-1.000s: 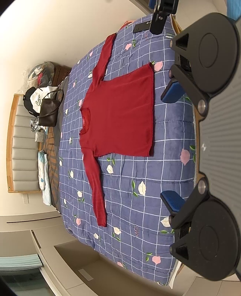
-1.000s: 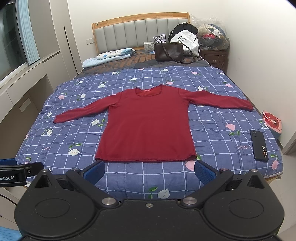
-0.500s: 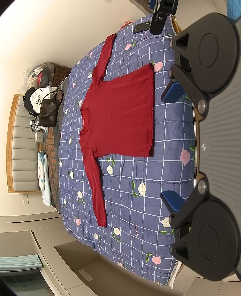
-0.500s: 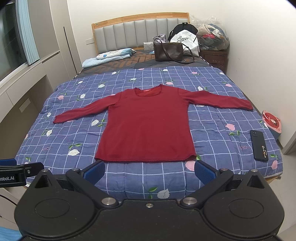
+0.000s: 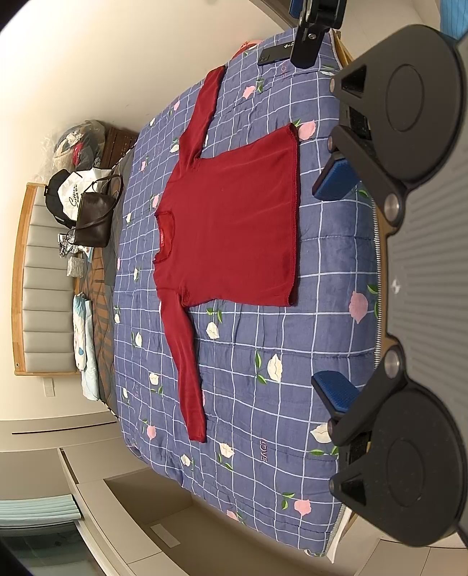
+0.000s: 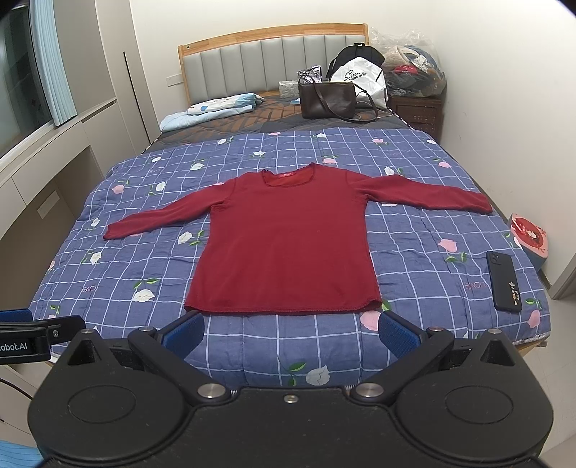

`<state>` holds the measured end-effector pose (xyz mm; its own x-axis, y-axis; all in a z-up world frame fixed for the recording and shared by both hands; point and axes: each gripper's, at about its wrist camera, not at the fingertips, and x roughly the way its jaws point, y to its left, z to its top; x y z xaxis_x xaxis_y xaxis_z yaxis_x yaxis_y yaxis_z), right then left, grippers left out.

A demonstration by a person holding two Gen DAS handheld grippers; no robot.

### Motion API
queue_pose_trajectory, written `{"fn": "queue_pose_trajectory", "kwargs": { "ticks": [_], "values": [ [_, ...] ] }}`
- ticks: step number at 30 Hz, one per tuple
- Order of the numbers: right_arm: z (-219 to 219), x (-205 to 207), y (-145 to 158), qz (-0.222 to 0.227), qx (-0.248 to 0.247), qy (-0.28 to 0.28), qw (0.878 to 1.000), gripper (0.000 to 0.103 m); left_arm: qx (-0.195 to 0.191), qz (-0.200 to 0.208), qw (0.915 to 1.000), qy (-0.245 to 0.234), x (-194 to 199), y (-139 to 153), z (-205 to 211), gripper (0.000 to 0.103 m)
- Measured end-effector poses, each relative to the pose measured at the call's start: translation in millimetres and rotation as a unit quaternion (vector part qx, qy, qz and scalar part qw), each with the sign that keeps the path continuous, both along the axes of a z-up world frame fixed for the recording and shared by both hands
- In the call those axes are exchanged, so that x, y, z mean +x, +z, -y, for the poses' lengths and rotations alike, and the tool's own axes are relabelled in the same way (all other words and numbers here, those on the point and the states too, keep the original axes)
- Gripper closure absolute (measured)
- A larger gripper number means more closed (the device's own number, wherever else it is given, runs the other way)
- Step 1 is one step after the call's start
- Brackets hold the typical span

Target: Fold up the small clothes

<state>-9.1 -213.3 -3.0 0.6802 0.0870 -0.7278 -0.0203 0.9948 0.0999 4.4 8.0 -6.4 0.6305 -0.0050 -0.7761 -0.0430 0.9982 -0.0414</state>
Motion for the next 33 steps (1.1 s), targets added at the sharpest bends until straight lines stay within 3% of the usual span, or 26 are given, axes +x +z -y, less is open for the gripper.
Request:
{"fn": "queue_pose_trajectory", "kwargs": {
  "ticks": [33],
  "values": [
    [2.7, 1.2, -1.9, -0.010, 0.005, -0.005, 1.000, 0.000, -0.003, -0.011, 0.9999, -0.001, -3.4, -4.3, 6.5, 0.000]
  ]
}}
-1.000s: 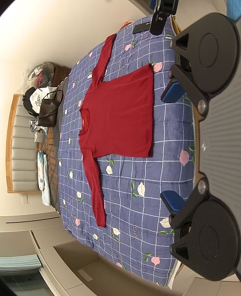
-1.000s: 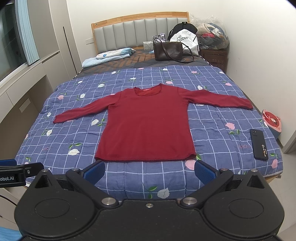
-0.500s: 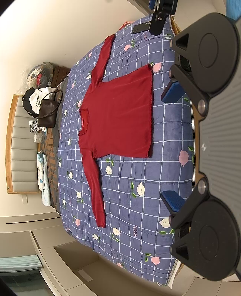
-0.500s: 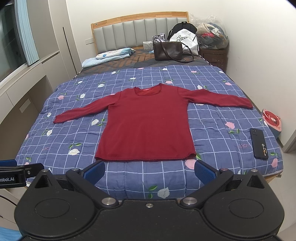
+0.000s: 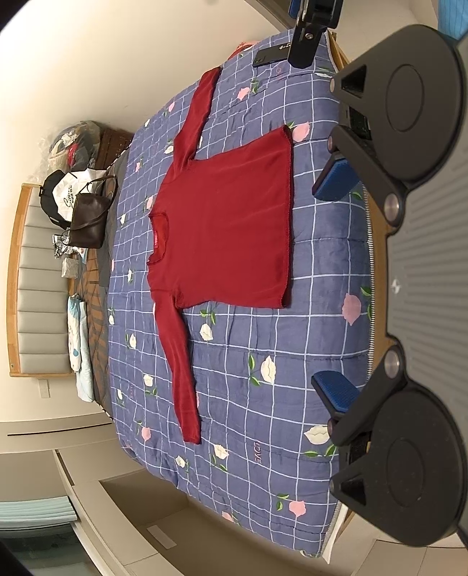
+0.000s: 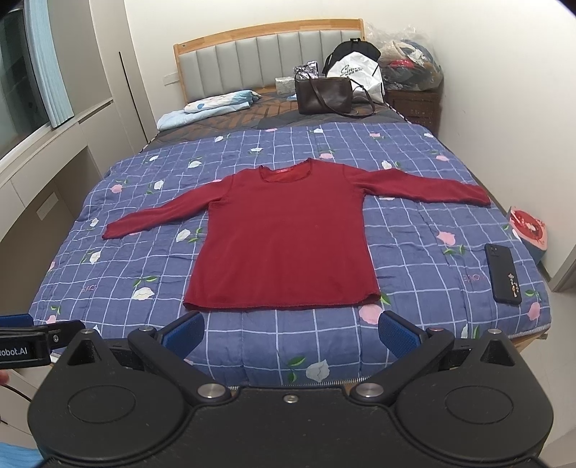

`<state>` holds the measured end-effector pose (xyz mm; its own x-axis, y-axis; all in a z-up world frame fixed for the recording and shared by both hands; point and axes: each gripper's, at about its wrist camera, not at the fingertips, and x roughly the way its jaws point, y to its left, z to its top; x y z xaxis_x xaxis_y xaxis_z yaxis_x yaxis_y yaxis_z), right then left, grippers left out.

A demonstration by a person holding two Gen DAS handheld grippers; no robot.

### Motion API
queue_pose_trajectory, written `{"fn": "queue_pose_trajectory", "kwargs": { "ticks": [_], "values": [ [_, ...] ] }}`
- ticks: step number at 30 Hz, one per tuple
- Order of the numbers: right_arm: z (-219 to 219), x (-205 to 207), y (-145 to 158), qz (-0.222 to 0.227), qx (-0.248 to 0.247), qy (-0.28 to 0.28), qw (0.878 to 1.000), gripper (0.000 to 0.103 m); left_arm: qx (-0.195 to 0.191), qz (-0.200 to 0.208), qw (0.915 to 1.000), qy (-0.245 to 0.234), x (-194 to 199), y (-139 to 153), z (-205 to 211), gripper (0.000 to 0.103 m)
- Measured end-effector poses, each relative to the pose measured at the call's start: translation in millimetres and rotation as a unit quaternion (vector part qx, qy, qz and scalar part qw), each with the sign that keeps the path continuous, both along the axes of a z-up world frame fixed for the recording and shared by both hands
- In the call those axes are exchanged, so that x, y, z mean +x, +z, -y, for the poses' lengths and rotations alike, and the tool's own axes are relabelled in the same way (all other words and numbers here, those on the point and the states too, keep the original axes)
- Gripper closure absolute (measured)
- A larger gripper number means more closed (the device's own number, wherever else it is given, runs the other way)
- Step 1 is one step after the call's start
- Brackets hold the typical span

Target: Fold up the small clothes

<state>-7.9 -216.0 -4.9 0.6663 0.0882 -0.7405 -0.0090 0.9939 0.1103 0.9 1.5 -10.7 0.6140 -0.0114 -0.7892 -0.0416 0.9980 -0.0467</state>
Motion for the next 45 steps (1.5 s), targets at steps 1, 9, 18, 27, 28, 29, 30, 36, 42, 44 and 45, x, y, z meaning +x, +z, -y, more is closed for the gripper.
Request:
{"fn": "queue_pose_trajectory", "kwargs": {
  "ticks": [1, 9, 18, 27, 28, 29, 30, 36, 42, 44, 45],
  "values": [
    [3, 2, -1, -0.004, 0.002, -0.002, 1.000, 0.000, 0.000, -0.001, 1.0000, -0.001, 0, 0, -1, 0.000],
    [2, 12, 12, -0.041, 0.006, -0.040, 0.998, 0.000, 0.004, -0.028, 0.9996, 0.004, 8, 2, -6, 0.000],
    [-1, 13, 28, -0.028, -0.023, -0.053, 0.998, 0.000, 0.002, -0.034, 0.9994, 0.005, 16, 9, -10, 0.000],
    [2, 19, 31, -0.026, -0.023, -0.058, 0.998, 0.000, 0.003, -0.032, 0.9995, -0.005, 24, 12, -6, 0.000],
    [2, 20, 31, -0.026, -0.023, -0.060, 0.998, 0.000, 0.004, -0.032, 0.9995, -0.006, 26, 12, -6, 0.000],
    [3, 21, 32, -0.026, -0.022, -0.061, 0.998, 0.000, 0.006, -0.033, 0.9994, -0.006, 27, 11, -5, 0.000],
    [4, 23, 32, -0.026, -0.021, -0.063, 0.997, 0.000, 0.009, -0.035, 0.9993, -0.007, 29, 12, -4, 0.000],
    [10, 29, 27, -0.029, -0.012, -0.072, 0.997, 0.000, 0.030, -0.050, 0.9981, -0.017, 46, 10, 4, 0.000],
    [27, 48, 14, -0.037, 0.000, -0.090, 0.995, 0.000, 0.042, -0.067, 0.9965, -0.029, 76, 7, 17, 0.000],
    [36, 58, 7, -0.041, 0.007, -0.097, 0.994, 0.000, 0.045, -0.073, 0.9959, -0.030, 90, 5, 23, 0.000],
    [41, 64, 3, -0.044, 0.009, -0.101, 0.994, 0.000, 0.047, -0.074, 0.9957, -0.032, 97, 4, 26, 0.000]
  ]
}}
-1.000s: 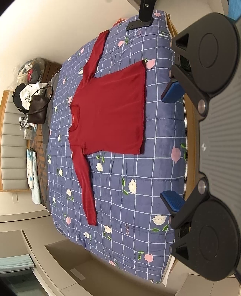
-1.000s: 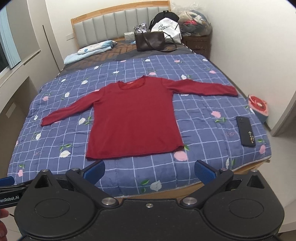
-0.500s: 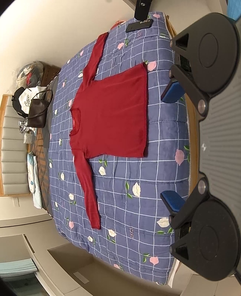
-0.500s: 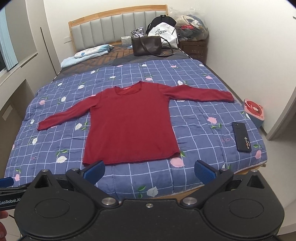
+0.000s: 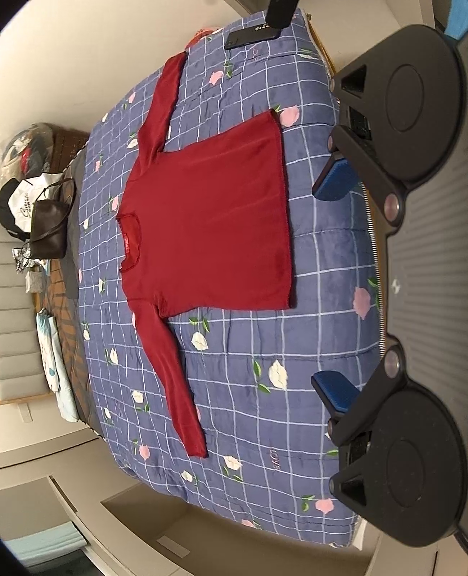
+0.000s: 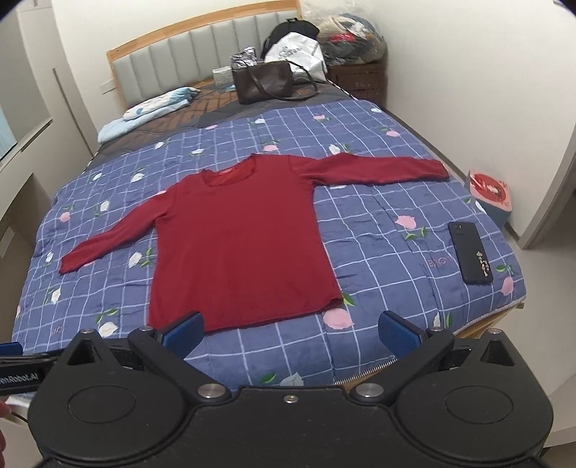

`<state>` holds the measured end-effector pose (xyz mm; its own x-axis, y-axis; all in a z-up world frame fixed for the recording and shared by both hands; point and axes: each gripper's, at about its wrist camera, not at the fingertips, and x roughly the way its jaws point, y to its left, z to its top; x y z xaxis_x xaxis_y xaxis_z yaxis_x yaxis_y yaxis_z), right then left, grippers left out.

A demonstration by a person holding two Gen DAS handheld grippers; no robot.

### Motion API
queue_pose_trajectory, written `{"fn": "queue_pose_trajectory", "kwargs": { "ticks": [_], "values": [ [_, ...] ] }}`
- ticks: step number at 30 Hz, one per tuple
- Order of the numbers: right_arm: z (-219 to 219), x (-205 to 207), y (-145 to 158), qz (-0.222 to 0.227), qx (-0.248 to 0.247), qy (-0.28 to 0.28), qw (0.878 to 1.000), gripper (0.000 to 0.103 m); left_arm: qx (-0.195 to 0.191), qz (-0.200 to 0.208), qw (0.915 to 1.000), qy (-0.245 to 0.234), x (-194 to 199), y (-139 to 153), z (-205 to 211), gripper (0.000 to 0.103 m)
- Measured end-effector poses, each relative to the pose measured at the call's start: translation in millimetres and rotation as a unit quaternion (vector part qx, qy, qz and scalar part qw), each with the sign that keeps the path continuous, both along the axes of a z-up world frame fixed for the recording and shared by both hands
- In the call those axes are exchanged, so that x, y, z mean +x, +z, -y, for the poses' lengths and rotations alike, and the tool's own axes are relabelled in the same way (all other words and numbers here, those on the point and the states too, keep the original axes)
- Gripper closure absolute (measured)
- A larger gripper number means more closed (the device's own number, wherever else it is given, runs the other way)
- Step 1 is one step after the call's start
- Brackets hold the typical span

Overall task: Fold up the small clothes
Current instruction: 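Move the right tool down to the cuff of the sleeve nearest it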

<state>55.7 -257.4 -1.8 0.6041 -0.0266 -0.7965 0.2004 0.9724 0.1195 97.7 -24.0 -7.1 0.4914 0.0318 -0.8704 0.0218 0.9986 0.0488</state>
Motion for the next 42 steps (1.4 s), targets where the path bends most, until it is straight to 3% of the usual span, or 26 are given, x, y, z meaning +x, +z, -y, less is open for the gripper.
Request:
{"fn": "queue_pose_trajectory", "kwargs": {
  "ticks": [11, 22, 32, 42],
  "values": [
    [77, 101, -38, -0.033, 0.030, -0.027, 0.999, 0.000, 0.020, -0.038, 0.9991, 0.006, 104, -13, 51, 0.000],
    [156, 210, -62, -0.042, 0.046, -0.002, 0.998, 0.000, 0.019, -0.078, 0.9968, 0.002, 215, -23, 131, 0.000],
    [243, 291, -136, -0.086, 0.032, -0.004, 0.996, 0.000, 0.004, -0.124, 0.9922, -0.018, 295, -63, 208, 0.000],
    [352, 378, -210, -0.108, 0.057, -0.100, 0.987, 0.000, 0.005, -0.172, 0.9845, -0.035, 342, -105, 249, 0.000]
  ]
}}
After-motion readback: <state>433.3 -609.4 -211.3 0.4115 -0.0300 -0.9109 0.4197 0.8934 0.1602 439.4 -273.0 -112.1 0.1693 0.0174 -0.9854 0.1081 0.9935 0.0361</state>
